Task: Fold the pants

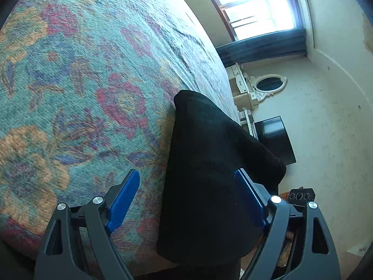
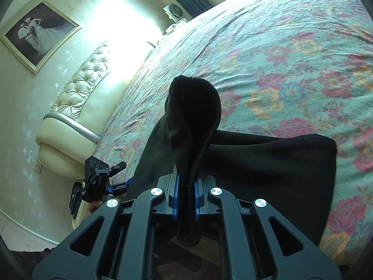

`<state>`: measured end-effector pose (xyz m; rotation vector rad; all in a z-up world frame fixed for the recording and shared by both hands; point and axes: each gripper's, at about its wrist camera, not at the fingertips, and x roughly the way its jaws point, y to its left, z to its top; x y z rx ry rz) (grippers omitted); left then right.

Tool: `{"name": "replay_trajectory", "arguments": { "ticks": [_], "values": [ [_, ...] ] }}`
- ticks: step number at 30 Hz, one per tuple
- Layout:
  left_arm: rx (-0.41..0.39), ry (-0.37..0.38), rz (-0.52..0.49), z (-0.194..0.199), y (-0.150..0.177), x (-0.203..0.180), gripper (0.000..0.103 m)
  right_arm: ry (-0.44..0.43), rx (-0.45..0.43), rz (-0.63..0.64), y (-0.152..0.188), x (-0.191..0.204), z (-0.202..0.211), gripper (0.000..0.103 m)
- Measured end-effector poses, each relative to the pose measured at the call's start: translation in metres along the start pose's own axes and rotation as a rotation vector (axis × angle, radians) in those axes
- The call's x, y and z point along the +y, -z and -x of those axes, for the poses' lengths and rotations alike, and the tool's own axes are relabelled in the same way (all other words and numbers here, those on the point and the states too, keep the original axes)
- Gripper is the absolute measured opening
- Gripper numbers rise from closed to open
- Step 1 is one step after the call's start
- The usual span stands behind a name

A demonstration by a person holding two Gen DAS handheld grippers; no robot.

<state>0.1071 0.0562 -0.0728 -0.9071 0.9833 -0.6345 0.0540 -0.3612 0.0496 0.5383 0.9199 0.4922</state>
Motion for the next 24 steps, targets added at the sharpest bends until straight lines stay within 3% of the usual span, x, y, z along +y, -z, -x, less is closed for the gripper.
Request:
{"name": "replay_trajectory", "arguments": {
  "ticks": [5,11,13,16,18,20,24],
  "values": [
    [0.079,0.006,-0.047,-0.035,0.009,-0.021,0.082,0.084,-0.012,-0.101,0.015,-0.057,0.022,0.008],
    [0.133,-0.019,-0.084,-0.066,0.02,-0.03,0.082,0.029,0.018,-0.225,0.035,-0.105,0.011,0.01],
    [0.146,-0.03,-0.072,-0.07,0.022,-0.028,0.082,0.057,0.02,-0.217,0.034,-0.107,0.013,0.012],
    [0.146,-0.02,-0.088,-0.067,0.026,-0.027,0.082,0.065,-0.001,-0.221,0.034,-0.111,0.027,0.029],
    [0.149,-0.002,-0.082,-0.063,0.027,-0.025,0.082,0.085,-0.022,-0.235,0.036,-0.113,0.037,0.074],
    [0.147,0.025,-0.059,-0.06,0.026,-0.019,0.082,0.129,-0.034,-0.234,0.04,-0.116,0.045,0.077],
    [0.146,0.067,-0.009,-0.051,0.028,-0.008,0.082,0.073,0.006,-0.313,0.056,-0.133,0.042,0.081]
  ]
}}
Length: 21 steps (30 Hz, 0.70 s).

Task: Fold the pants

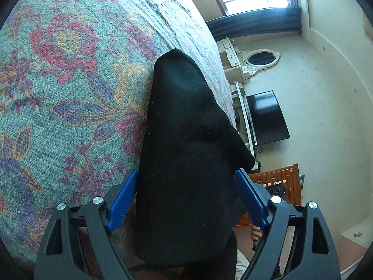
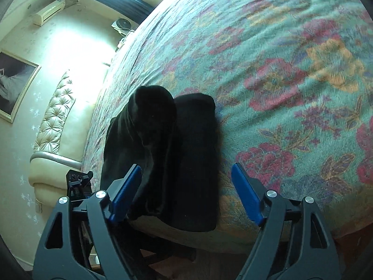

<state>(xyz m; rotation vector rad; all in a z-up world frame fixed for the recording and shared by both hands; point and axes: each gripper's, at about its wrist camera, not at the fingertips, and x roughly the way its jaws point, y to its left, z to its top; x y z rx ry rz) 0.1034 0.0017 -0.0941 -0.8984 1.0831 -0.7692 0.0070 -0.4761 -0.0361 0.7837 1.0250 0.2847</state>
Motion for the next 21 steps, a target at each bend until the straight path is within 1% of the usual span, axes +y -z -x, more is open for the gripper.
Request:
{"name": "replay_trajectory", "arguments": {
  "ticks": [2,4,5,8,9,10,11,12,13,14,15,17,21],
  "values": [
    [-0.002,0.015,0.018,0.004,0.002,0.002,0.082,-0.066,0.038,-0.046,0.005,-0.006,-0.01,0.083],
    [0.003,0.011,0.021,0.006,0.004,0.003,0.082,-0.132,0.089,-0.082,0.011,-0.008,-0.024,0.087],
    [0.009,0.005,0.017,0.006,0.005,0.002,0.082,-0.133,0.099,-0.086,0.014,-0.007,-0.029,0.091],
    [0.024,-0.007,0.001,0.004,0.012,-0.003,0.083,-0.117,0.122,-0.061,0.021,0.002,-0.042,0.091],
    [0.028,-0.009,0.001,0.004,0.013,-0.004,0.083,-0.103,0.123,-0.037,0.021,0.007,-0.044,0.087],
    [0.03,-0.009,0.003,0.004,0.015,-0.003,0.083,-0.086,0.12,-0.022,0.021,0.011,-0.044,0.081],
    [0.03,-0.007,0.004,0.005,0.016,-0.003,0.084,-0.063,0.119,-0.016,0.021,0.011,-0.042,0.064],
    [0.031,-0.006,0.005,0.005,0.017,-0.003,0.084,-0.047,0.119,-0.008,0.021,0.01,-0.041,0.051],
    [0.035,-0.003,0.007,0.005,0.017,-0.003,0.084,-0.055,0.115,-0.005,0.022,0.007,-0.038,0.045],
    [0.039,0.002,0.011,0.005,0.018,-0.003,0.085,-0.075,0.108,-0.014,0.022,0.004,-0.036,0.038],
    [0.041,0.005,0.017,0.006,0.02,-0.003,0.085,-0.1,0.102,-0.034,0.023,0.0,-0.034,0.034],
    [0.043,0.009,0.029,0.006,0.022,-0.004,0.086,-0.152,0.101,-0.069,0.023,-0.007,-0.032,0.03],
    [0.053,0.03,0.075,0.009,0.027,0.002,0.086,-0.198,0.104,-0.11,0.021,-0.022,-0.038,0.029]
  ]
}}
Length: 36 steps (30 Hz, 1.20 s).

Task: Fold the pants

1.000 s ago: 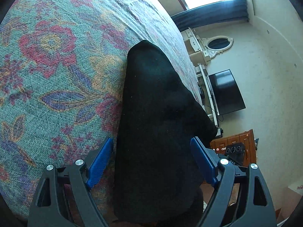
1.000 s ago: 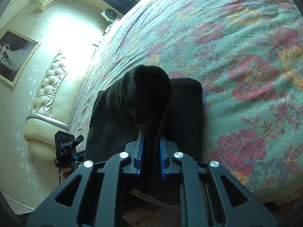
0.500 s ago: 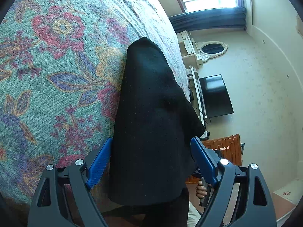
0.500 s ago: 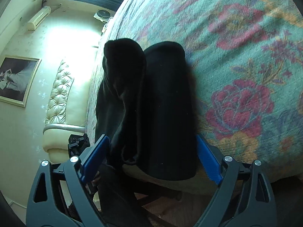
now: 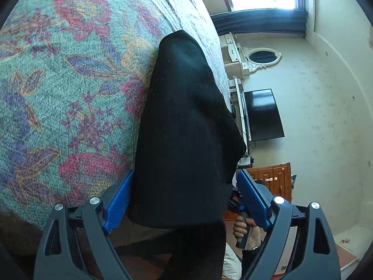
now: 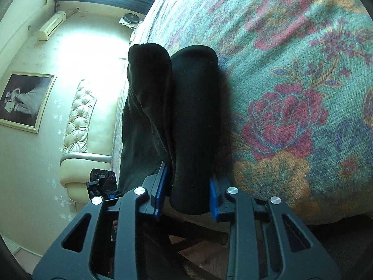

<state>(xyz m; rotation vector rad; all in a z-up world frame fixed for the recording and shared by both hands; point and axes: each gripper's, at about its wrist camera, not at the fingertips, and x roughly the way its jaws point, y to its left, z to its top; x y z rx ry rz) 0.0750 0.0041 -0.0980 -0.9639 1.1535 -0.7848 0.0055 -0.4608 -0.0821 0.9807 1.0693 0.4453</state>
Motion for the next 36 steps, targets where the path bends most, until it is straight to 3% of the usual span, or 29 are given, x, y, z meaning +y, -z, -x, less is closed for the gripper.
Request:
{"name": "replay_trajectory", "arguments": {
  "ticks": [5,6,7,8,13,15,19,20,21,23,25,30,33,36],
  "values": [
    [0.027,-0.046,-0.042,-0.006,0.0,-0.005,0.085,-0.053,0.007,-0.018,0.0,-0.015,-0.002,0.029],
    [0.028,-0.081,-0.061,-0.008,0.001,-0.007,0.076,-0.051,0.008,-0.008,0.0,-0.014,-0.003,0.03],
    [0.04,-0.12,-0.074,-0.011,0.002,-0.009,0.059,-0.047,0.008,0.004,0.0,-0.015,-0.001,0.03],
    [0.048,-0.154,-0.082,-0.014,0.002,-0.009,0.056,-0.044,0.008,0.009,0.0,-0.014,0.0,0.031],
    [0.056,-0.137,-0.098,-0.013,0.002,-0.004,0.035,-0.045,0.011,0.028,0.001,-0.007,-0.006,0.032],
    [0.06,-0.132,-0.124,-0.012,0.003,-0.006,0.033,-0.053,0.012,0.03,0.002,-0.008,-0.005,0.033],
    [0.064,-0.122,-0.152,-0.007,0.005,-0.013,0.038,-0.051,0.036,0.028,0.002,-0.018,0.003,0.048],
    [0.064,-0.111,-0.148,-0.004,0.006,-0.015,0.038,-0.029,0.035,0.041,0.001,-0.017,0.008,0.056],
    [0.064,-0.117,-0.147,0.002,0.006,-0.016,0.04,0.003,0.025,0.066,0.0,-0.012,0.015,0.072],
    [0.054,-0.127,-0.174,0.014,0.005,-0.021,0.047,0.106,-0.018,0.153,-0.004,0.005,0.031,0.089],
    [0.022,-0.142,-0.244,0.023,0.0,-0.03,0.066,0.187,-0.053,0.244,-0.01,0.022,0.038,0.091],
    [-0.024,-0.127,-0.372,0.016,-0.038,-0.052,0.08,0.13,-0.057,0.234,-0.045,0.028,0.013,0.093],
    [-0.003,-0.123,-0.347,-0.01,-0.066,-0.046,0.08,0.106,-0.04,0.2,-0.07,0.02,-0.014,0.093],
    [0.022,-0.086,-0.255,-0.035,-0.091,-0.028,0.08,0.016,-0.048,0.139,-0.09,0.012,-0.032,0.094]
  ]
}}
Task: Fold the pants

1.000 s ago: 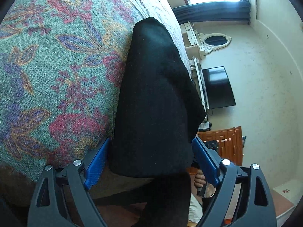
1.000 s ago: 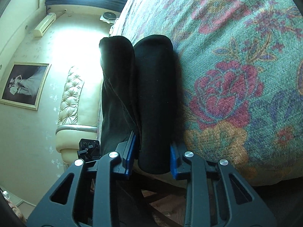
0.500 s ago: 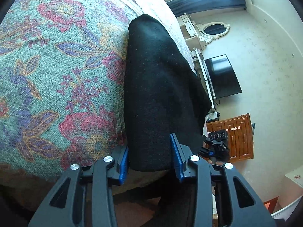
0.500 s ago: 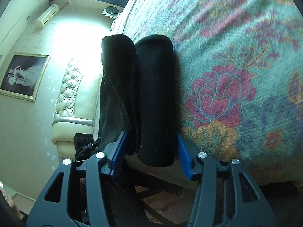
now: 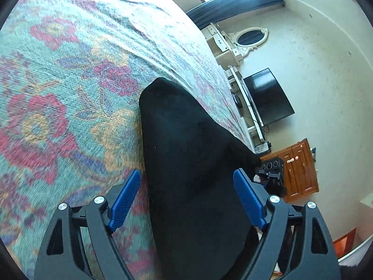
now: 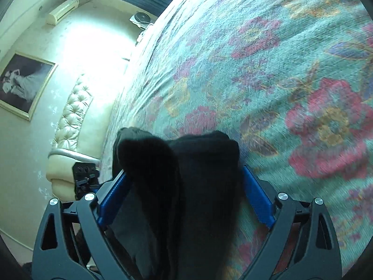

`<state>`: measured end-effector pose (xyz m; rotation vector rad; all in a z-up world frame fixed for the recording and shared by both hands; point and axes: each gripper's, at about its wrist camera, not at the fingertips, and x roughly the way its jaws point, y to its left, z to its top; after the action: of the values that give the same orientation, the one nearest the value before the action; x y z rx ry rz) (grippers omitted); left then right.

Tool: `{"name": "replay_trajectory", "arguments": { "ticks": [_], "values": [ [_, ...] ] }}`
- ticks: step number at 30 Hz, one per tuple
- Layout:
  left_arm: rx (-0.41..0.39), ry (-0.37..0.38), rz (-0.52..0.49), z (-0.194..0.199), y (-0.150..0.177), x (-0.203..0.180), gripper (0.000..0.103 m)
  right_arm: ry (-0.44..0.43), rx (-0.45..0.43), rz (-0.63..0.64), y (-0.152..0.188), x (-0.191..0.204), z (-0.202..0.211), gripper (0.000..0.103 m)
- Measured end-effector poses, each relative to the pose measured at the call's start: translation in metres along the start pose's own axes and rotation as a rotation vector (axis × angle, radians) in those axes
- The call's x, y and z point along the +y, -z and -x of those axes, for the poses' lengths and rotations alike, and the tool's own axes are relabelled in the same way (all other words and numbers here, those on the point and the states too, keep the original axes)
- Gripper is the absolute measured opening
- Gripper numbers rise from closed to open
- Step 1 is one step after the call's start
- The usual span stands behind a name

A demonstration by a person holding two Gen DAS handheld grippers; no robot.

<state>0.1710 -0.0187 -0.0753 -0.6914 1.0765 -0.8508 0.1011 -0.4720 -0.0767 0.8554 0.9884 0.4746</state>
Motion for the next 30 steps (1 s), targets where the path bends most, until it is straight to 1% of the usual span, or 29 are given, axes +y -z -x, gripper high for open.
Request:
{"name": "replay_trajectory", "arguments": {
  "ticks": [2,5,6,7,8,9,10,11,12,15,17,19,20,21,22,24,28,30],
  "values": [
    [0.0,0.011,0.053,-0.013,-0.011,0.01,0.08,-0.025,-0.009,-0.02,-0.008,-0.002,-0.007,0.096],
    [-0.021,0.037,0.057,-0.024,-0.024,0.01,0.08,-0.035,-0.005,-0.01,-0.012,-0.003,-0.011,0.096],
    [-0.021,0.039,0.063,-0.028,-0.026,0.009,0.081,-0.039,0.0,-0.005,-0.012,-0.003,-0.011,0.094],
    [-0.018,0.035,0.07,-0.032,-0.029,0.009,0.082,-0.033,0.004,0.001,-0.012,-0.001,-0.011,0.088],
    [-0.012,0.029,0.072,-0.035,-0.029,0.009,0.082,-0.004,0.007,0.002,-0.012,-0.003,-0.01,0.066],
    [-0.009,0.022,0.068,-0.038,-0.03,0.007,0.083,0.024,0.01,-0.01,-0.012,-0.007,-0.01,0.053],
    [-0.009,0.014,0.058,-0.04,-0.03,0.005,0.083,0.022,0.008,-0.029,-0.008,-0.012,-0.009,0.05],
    [-0.008,0.003,0.047,-0.042,-0.029,0.002,0.083,0.011,0.002,-0.039,-0.007,-0.018,-0.007,0.044],
    [-0.007,-0.012,0.037,-0.044,-0.028,0.0,0.084,0.005,-0.003,-0.041,-0.006,-0.021,-0.006,0.042],
    [0.003,-0.066,-0.023,-0.052,-0.024,-0.01,0.085,-0.009,-0.017,-0.043,-0.002,-0.023,-0.004,0.041],
    [0.019,-0.084,-0.069,-0.057,-0.022,-0.016,0.085,-0.014,-0.024,-0.045,-0.001,-0.023,-0.003,0.041],
    [0.026,-0.094,-0.086,-0.058,-0.022,-0.017,0.085,-0.018,-0.032,-0.042,0.001,-0.023,-0.002,0.041],
    [0.026,-0.111,-0.09,-0.059,-0.021,-0.018,0.081,-0.023,-0.036,-0.042,0.002,-0.023,-0.002,0.04],
    [0.033,-0.149,-0.1,-0.061,-0.02,-0.019,0.06,-0.028,-0.039,-0.042,0.003,-0.024,-0.001,0.04],
    [0.041,-0.18,-0.11,-0.065,-0.02,-0.021,0.047,-0.032,-0.042,-0.041,0.004,-0.025,-0.001,0.039],
    [0.026,-0.188,-0.123,-0.066,-0.017,-0.021,0.041,-0.033,-0.051,-0.035,0.009,-0.026,0.001,0.038],
    [-0.011,-0.218,-0.135,-0.06,-0.013,-0.027,0.029,-0.039,-0.074,-0.018,0.014,-0.016,0.002,0.035],
    [-0.038,-0.239,-0.163,-0.056,-0.011,-0.033,0.026,-0.041,-0.085,0.003,0.014,-0.008,0.004,0.033]
  ]
}}
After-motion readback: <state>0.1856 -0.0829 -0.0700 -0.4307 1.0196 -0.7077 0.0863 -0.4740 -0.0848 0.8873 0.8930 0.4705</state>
